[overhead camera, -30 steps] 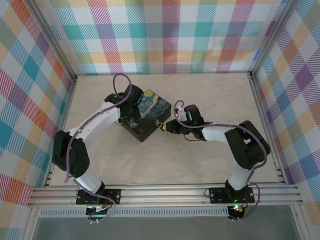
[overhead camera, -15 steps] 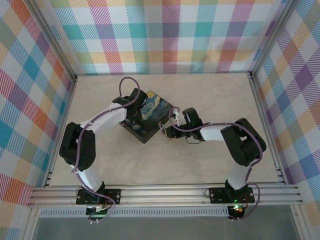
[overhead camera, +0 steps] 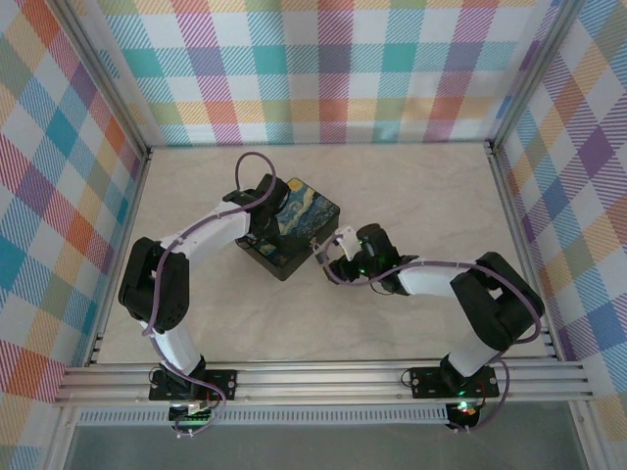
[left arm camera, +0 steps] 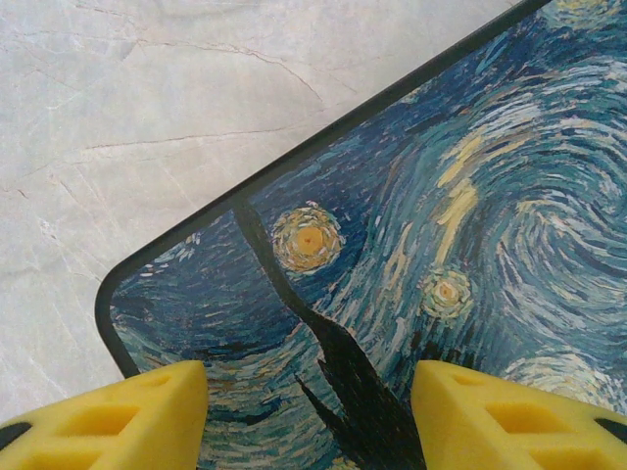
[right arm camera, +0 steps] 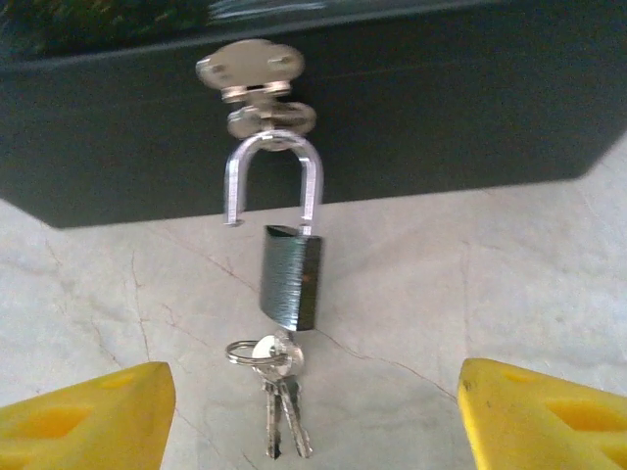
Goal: Unlock the padlock with the key
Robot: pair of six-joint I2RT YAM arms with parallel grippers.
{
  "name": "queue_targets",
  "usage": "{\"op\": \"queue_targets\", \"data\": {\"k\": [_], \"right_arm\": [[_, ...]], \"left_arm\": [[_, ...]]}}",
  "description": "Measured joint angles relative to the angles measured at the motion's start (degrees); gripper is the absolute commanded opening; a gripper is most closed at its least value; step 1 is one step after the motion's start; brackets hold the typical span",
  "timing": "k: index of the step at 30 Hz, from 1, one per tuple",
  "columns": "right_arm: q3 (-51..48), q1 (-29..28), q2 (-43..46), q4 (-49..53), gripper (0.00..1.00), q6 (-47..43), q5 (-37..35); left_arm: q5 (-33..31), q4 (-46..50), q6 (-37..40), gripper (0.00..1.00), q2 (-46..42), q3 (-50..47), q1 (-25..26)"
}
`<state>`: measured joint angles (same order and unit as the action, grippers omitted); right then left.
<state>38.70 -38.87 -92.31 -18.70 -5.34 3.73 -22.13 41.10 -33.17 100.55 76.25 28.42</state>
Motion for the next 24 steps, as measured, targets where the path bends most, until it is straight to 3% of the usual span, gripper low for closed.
{"op": "queue_targets", "data": {"k": [4, 10, 24], "right_arm": [[1.2, -3.1, -3.7, -2.2, 0.75, -3.1, -4.7], [2.1, -2.1, -7.6, -4.5, 0.72, -2.6, -7.4], [3.5, -2.0, -12.2, -9.3, 0.32, -1.9, -8.3]], "left_arm": [[0.1, -0.2, 0.0, 0.57, 0.0, 0.0, 0.0], [0.2, -0.2, 0.0, 0.57, 0.1, 0.1, 0.0], [0.2, -0.7, 0.0, 0.56, 0.3, 0.2, 0.0]]}}
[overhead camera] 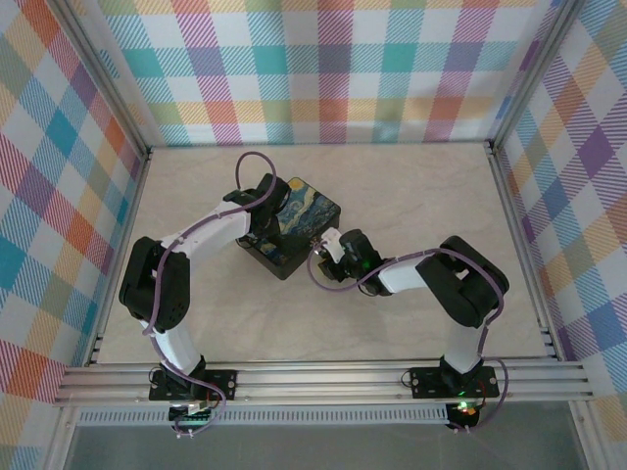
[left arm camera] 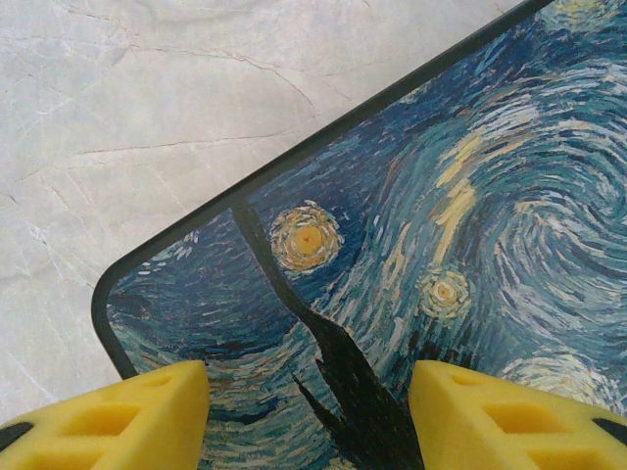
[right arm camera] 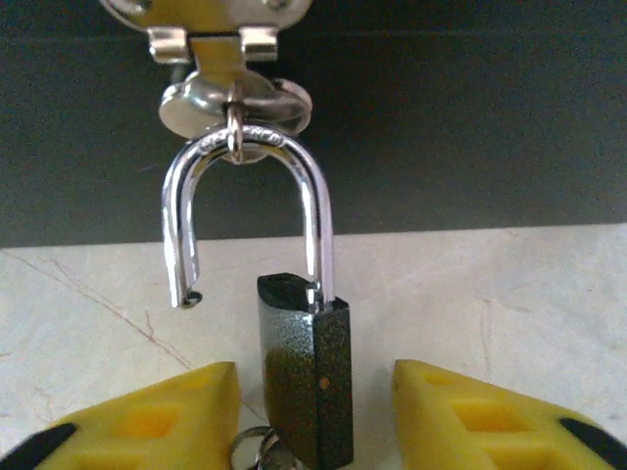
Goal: Unlock the padlock with the key
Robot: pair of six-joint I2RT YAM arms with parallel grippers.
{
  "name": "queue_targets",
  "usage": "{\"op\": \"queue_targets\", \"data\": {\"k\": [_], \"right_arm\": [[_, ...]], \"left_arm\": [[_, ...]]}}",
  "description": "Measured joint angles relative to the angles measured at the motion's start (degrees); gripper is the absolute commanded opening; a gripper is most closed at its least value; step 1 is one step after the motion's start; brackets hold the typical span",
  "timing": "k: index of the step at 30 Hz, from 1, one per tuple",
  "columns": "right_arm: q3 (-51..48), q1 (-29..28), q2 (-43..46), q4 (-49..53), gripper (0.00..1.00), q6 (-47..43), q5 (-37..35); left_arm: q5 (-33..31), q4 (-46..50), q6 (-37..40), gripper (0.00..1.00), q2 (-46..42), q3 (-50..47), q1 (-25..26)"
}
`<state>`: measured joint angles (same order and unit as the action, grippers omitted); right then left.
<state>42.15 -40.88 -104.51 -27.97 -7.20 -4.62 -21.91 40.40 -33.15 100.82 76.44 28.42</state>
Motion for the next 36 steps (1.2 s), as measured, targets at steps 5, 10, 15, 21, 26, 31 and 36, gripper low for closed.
{"op": "queue_targets", "data": {"k": [5, 10, 15, 21, 26, 31, 36], "right_arm": [[0.0, -0.1, 0.0, -1.0, 0.27, -2.3, -4.0], [0.3, -0.8, 0.0, 0.0, 0.32, -6.1, -8.1], [2.1, -2.1, 0.1, 3.3, 0.46, -8.3, -9.8], [1.1, -3.4, 3.8, 7.3, 0.57, -10.8, -8.3], [0.4, 1.0, 12.0, 12.8, 0.6, -8.9, 2.7], [1.1, 8.0, 14.7, 15.3, 0.54, -7.3, 12.5], [7.2, 13.7, 8.2, 19.5, 0.53, -5.9, 22.6]], "left_arm": [[0.2, 0.2, 0.0, 0.56, 0.3, 0.5, 0.0], [0.4, 1.4, 0.0, 0.56, 0.8, 1.5, 0.0], [0.4, 2.0, 0.0, 0.56, 1.1, 2.1, 0.0], [0.4, 2.6, 0.0, 0.56, 1.1, 2.3, 0.0], [0.8, 3.0, 0.0, 0.56, 1.1, 2.6, 0.0], [1.5, 3.1, 0.0, 0.56, 1.1, 2.7, 0.0], [2.4, 3.1, 0.0, 0.56, 1.5, 3.5, 0.0]]}}
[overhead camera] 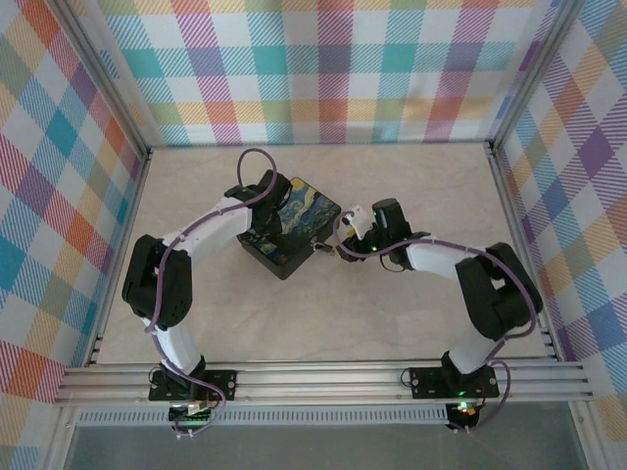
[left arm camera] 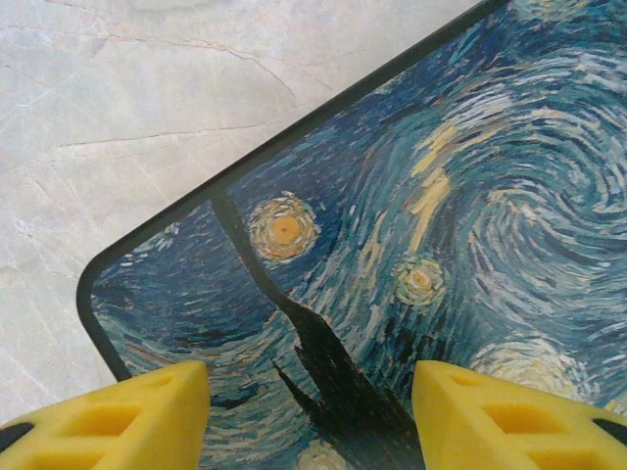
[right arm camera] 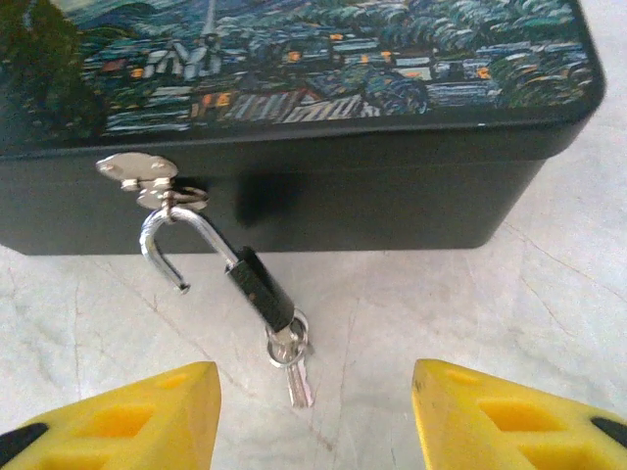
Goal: Unlock the padlock with the key
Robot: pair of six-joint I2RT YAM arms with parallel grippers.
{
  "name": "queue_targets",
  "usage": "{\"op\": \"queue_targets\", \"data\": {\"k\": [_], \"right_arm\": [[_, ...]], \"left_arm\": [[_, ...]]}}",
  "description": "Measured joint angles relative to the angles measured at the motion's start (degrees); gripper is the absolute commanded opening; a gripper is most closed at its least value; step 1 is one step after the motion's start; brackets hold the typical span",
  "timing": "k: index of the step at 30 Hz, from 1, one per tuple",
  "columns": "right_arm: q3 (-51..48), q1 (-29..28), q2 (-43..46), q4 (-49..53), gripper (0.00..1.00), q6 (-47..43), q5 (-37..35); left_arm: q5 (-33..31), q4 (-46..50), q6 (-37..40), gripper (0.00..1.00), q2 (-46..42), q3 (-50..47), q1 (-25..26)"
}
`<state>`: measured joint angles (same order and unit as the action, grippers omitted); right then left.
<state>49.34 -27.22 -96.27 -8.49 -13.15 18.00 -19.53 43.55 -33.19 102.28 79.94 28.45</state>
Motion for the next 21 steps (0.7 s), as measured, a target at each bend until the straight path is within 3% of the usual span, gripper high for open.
{"op": "queue_targets", "data": {"k": [9, 21], "right_arm": [[1.6, 0.2, -7.1, -0.9, 0.52, -1.2, 5.6], [1.8, 0.2, -9.1, -5.7, 0.47, -2.3, 6.7]], "left_arm": [[1.5, 0.7, 0.0, 0.56, 0.5, 0.9, 0.0], [2.1, 1.5, 0.0, 0.56, 0.5, 1.4, 0.0]]}}
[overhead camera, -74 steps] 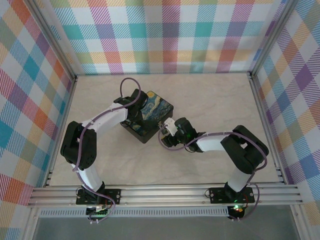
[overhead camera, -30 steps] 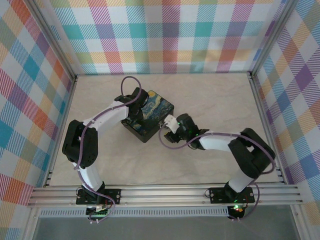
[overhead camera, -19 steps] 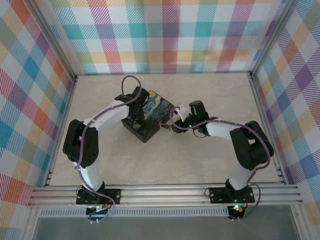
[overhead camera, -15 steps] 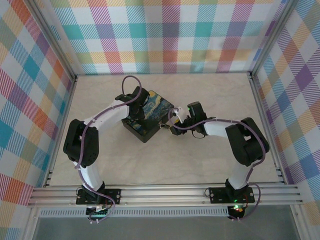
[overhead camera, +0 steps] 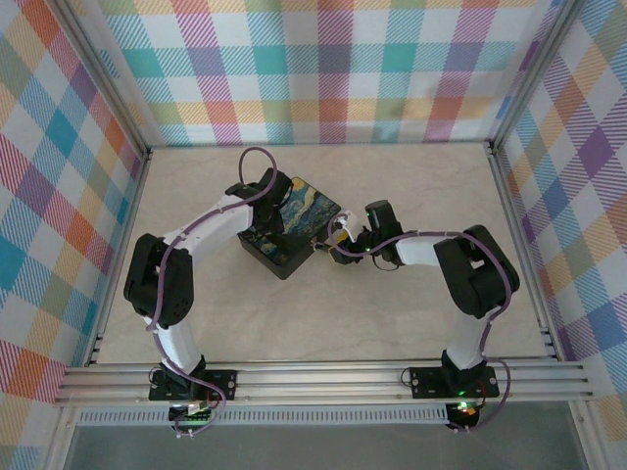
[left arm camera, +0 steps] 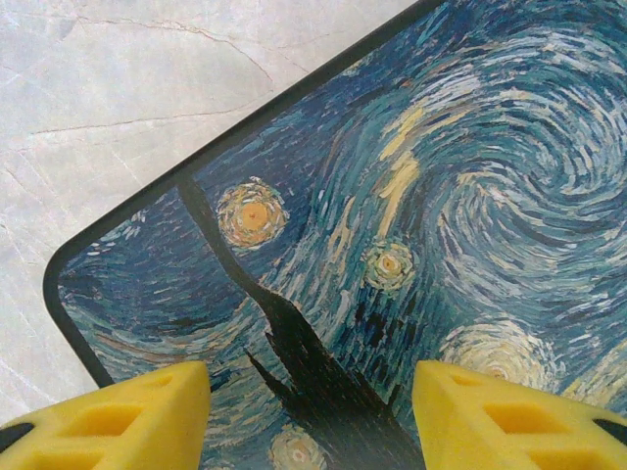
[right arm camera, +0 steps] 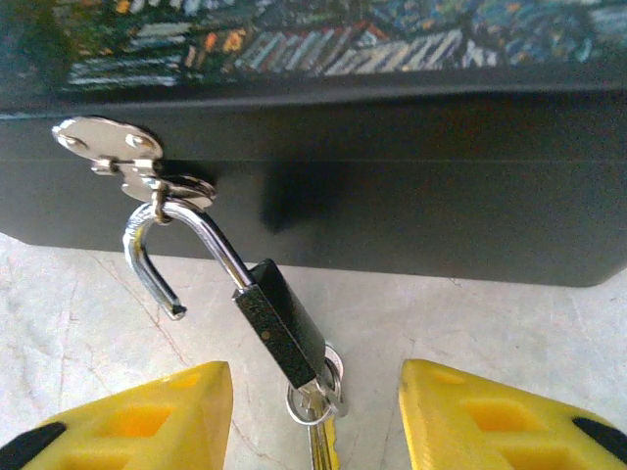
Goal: Unlock the padlock with the key
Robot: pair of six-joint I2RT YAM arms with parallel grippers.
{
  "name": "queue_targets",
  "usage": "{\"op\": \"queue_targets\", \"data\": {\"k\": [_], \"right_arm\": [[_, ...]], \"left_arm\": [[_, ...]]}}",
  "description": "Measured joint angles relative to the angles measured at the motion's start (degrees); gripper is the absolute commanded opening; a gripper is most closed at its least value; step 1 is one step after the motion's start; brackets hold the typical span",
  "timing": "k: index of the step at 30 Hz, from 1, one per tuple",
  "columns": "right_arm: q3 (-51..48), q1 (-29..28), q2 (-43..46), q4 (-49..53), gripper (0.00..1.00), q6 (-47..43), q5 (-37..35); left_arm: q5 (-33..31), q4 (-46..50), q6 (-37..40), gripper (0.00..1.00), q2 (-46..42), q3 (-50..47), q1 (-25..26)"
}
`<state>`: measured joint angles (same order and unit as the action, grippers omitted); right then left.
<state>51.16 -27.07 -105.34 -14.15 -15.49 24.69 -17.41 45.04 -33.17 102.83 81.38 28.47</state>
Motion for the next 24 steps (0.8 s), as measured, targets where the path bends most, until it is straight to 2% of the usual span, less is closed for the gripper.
{"op": "queue_targets", "data": {"k": [17, 24], "right_arm": [[3.0, -2.6, -3.3, -1.1, 0.45, 2.7, -4.9], [3.0, -4.1, -3.7, -1.4, 0.38, 2.8, -5.2]], "left_arm": [[1.0, -0.2, 0.0, 0.56, 0.0, 0.0, 0.0], [1.4, -0.2, 0.0, 0.56, 0.0, 0.0, 0.0]]}}
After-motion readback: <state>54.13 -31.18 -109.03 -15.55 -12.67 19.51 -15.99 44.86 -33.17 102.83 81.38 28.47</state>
